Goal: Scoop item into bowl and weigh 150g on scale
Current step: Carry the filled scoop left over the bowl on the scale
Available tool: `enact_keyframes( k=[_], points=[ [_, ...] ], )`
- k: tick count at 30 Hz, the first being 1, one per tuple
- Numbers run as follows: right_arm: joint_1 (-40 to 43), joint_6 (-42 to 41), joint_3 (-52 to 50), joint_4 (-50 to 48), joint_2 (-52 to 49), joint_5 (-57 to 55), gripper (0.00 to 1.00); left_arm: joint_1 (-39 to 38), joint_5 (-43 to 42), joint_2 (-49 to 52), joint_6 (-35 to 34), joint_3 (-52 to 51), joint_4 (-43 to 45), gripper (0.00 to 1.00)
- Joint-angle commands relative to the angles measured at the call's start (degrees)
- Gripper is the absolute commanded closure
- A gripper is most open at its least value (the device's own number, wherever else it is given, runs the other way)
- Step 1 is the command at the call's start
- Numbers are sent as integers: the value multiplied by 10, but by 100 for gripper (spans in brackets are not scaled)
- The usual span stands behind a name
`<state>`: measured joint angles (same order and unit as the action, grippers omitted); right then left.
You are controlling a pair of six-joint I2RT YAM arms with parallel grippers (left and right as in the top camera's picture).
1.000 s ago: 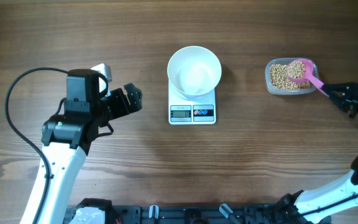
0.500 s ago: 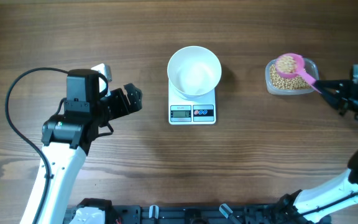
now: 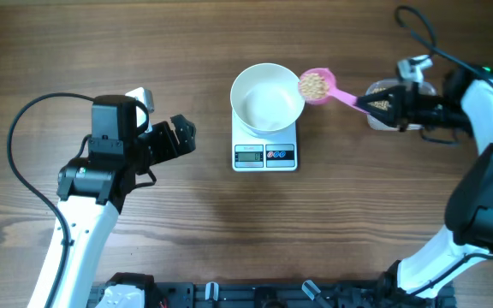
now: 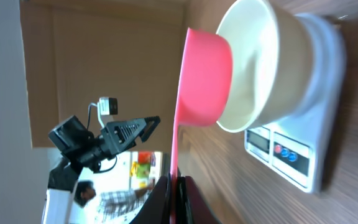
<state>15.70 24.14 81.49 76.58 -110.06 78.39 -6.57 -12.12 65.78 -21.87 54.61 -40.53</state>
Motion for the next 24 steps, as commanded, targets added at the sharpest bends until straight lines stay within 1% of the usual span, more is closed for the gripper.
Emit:
enact_keyframes(
  k=[1, 3, 4, 7, 10, 13, 17, 20, 24],
  points=[
    [-48, -118, 48, -52, -8, -22, 96, 3, -7, 0, 2, 3, 0, 0],
    [-78, -187, 75, -91, -7, -109, 96, 3, -7, 0, 2, 3, 0, 0],
    [-91, -204, 87, -102, -4, -143, 95, 3, -7, 0, 2, 3, 0, 0],
    [-129, -235, 120, -123, 4, -219, 95, 3, -7, 0, 2, 3, 0, 0],
    [-170, -259, 150, -149, 15, -325, 96, 3, -7, 0, 2, 3, 0, 0],
    [-208, -256, 151, -177, 33, -420, 96, 3, -7, 0, 2, 3, 0, 0],
    [-252, -252, 151, -202, 57, -485, 96, 3, -7, 0, 2, 3, 0, 0],
    [-285, -212, 151, -224, 85, -537, 96, 3, -7, 0, 2, 3, 0, 0],
    [-329, -175, 151, -238, 106, -648, 96, 3, -7, 0, 2, 3, 0, 0]
  ],
)
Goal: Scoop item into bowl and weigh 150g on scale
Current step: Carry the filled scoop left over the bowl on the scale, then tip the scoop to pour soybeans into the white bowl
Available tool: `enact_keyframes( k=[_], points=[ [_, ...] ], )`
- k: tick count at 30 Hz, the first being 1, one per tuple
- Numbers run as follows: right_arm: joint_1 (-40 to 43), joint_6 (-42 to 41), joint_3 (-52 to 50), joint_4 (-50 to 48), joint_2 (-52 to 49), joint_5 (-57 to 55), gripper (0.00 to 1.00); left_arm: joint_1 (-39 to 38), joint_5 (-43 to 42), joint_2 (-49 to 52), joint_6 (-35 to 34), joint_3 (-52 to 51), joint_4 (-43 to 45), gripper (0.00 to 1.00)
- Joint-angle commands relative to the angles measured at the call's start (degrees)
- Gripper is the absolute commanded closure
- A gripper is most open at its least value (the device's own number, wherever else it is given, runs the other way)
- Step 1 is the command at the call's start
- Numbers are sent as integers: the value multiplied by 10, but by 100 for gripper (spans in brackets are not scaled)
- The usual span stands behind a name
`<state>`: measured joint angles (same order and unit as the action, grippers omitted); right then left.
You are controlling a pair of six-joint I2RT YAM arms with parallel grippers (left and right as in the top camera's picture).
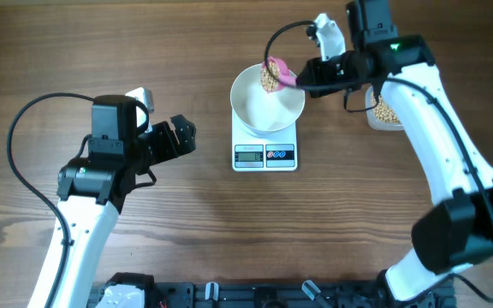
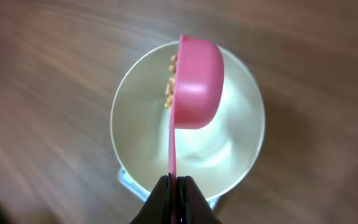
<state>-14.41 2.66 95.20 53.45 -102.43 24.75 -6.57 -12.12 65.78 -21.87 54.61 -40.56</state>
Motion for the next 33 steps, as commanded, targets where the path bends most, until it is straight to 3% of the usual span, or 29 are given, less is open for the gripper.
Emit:
enact_keyframes(
  k=[1, 6, 15, 26, 33],
  points=[
    [-43, 49, 13, -5, 30, -153, 96, 4, -7, 0, 2, 3, 0, 0],
    [-78, 69, 13, -1, 29, -223, 96, 3, -7, 0, 2, 3, 0, 0],
    [-104, 144, 13, -2, 29, -244, 96, 3, -7, 0, 2, 3, 0, 0],
    [-199, 212, 13, -18, 29, -449, 96, 3, -7, 0, 3, 3, 0, 0],
    [-219, 174, 13, -17, 29, -457, 96, 4, -7, 0, 3, 3, 0, 0]
  ],
)
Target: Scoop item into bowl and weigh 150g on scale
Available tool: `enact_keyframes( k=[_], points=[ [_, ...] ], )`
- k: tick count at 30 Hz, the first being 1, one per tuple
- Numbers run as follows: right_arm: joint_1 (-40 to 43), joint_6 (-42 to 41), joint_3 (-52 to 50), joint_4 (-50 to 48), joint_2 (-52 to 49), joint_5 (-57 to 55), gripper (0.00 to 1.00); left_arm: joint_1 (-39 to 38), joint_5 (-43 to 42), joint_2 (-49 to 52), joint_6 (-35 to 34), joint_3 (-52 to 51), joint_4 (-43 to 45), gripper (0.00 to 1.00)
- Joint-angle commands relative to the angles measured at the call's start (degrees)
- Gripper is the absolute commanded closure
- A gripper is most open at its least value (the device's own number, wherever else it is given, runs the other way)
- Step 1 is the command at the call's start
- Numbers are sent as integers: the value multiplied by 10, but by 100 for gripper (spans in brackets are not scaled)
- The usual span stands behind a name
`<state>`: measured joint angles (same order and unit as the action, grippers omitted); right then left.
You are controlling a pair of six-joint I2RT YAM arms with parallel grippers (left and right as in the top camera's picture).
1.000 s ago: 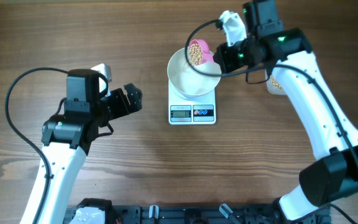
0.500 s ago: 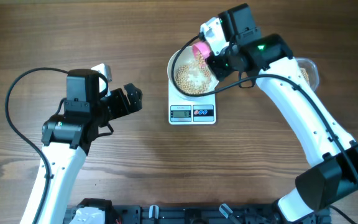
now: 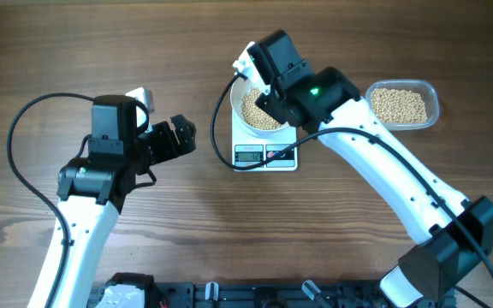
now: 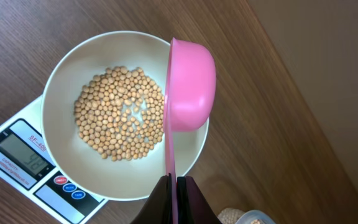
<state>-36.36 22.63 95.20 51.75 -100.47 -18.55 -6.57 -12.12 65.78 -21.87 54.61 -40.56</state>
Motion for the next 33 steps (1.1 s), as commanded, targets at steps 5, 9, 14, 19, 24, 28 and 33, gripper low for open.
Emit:
enact_keyframes(
  k=[5, 9, 14, 19, 24, 28, 33],
  points=[
    [19, -85, 13, 22, 9, 152, 96, 4, -7, 0, 3, 3, -3, 0],
    [100, -140, 13, 19, 12, 375, 96, 3, -7, 0, 2, 3, -3, 0],
    [272, -148, 13, 28, 26, 592, 96, 3, -7, 0, 2, 3, -2, 0],
    [427, -148, 13, 69, 29, 696, 96, 3, -89, 0, 40, 3, -4, 0],
    [483, -107, 13, 81, 49, 726, 96, 3, -173, 0, 183, 3, -21, 0],
    [505, -116, 13, 49, 81, 722, 96, -20, -186, 0, 202, 3, -28, 0],
    [541, -165, 13, 6, 107, 706, 96, -123, -36, 0, 142, 3, -36, 0]
  ],
)
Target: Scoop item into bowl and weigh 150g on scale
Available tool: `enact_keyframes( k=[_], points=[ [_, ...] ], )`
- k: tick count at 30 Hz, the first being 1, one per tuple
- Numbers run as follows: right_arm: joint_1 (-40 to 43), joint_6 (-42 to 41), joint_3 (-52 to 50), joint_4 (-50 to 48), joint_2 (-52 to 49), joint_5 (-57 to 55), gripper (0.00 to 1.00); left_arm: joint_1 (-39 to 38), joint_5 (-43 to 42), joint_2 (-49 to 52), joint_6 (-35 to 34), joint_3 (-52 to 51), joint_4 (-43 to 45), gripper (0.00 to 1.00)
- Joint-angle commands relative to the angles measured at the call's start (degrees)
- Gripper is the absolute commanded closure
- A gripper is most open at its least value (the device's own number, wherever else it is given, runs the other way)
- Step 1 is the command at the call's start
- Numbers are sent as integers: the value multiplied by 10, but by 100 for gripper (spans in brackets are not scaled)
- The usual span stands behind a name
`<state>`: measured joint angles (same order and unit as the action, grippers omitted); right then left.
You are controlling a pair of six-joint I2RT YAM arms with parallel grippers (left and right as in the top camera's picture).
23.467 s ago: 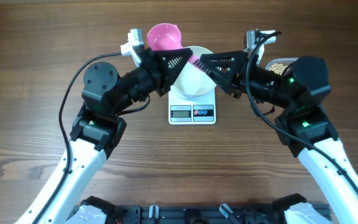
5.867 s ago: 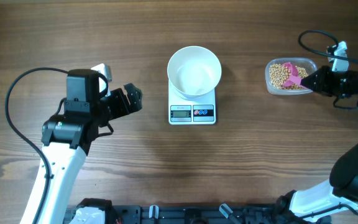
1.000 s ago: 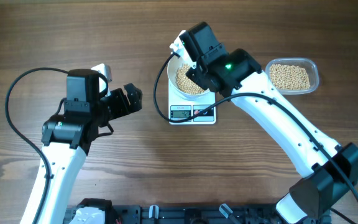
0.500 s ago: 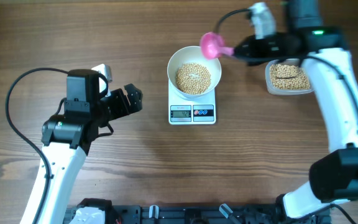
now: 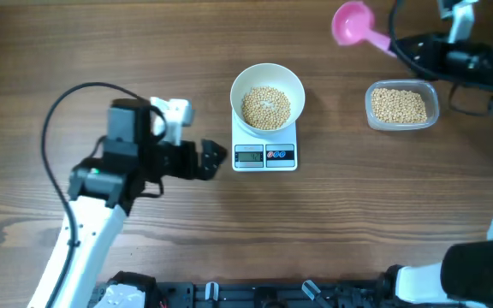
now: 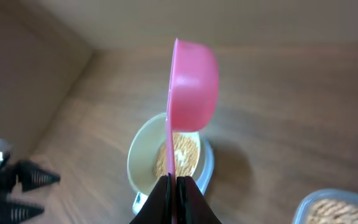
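Note:
A white bowl holding a layer of beans stands on the white scale; the wrist view also shows the bowl. My right gripper is shut on the handle of the pink scoop, held high at the far right, behind the bean container. In the right wrist view the gripper holds the scoop with its cup on edge, and no beans show in it. My left gripper stands open just left of the scale, holding nothing.
The clear container's corner shows at the lower right of the wrist view. The left arm's cable loops over the table's left side. The scale's display faces the near edge.
My right gripper has gone from over the bowl to the far right back, behind the container, still holding the scoop. The left gripper has moved right, close to the scale.
The full scoop was held beside the bowl's right rim. Then it was tilted over the bowl with beans falling out. Then it hung on edge over a bowl with beans in it. Now it is far from the bowl, and the left gripper is by the scale.

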<state>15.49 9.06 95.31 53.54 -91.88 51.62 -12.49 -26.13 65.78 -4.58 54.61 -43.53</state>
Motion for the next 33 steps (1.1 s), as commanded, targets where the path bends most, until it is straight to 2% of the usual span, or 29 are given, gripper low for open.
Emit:
enact_keyframes(
  k=[1, 4, 8, 14, 19, 22, 25, 29, 31, 33],
  points=[
    [29, -32, 12, -13, 23, -2, 96, -95, 162, 0, -68, 3, -10, 0],
    [40, -35, 12, -6, 24, -3, 96, -181, 247, 0, -130, 3, -13, 0],
    [40, -35, 12, -2, 24, -3, 96, -228, 347, 0, -183, 3, -13, 0],
    [40, -47, 12, 1, 24, -7, 96, -228, 354, 0, -179, 3, -13, 0],
    [40, -45, 12, 16, 24, -50, 96, -220, 328, 0, -87, 3, -13, 0],
    [40, -38, 12, 28, 24, -53, 96, -207, 285, 0, -72, 3, -12, 0],
    [40, -28, 12, 46, 24, -56, 96, -162, 203, 0, -4, 2, -11, 0],
    [40, -28, 12, 53, 24, -55, 96, -107, 117, 0, 52, 2, -12, 0],
    [40, -28, 12, 57, 24, -55, 96, -103, 109, 0, 74, 2, -16, 0],
    [40, -28, 12, 59, 24, -55, 96, -107, 142, 0, 74, 2, -22, 0]
  ],
)
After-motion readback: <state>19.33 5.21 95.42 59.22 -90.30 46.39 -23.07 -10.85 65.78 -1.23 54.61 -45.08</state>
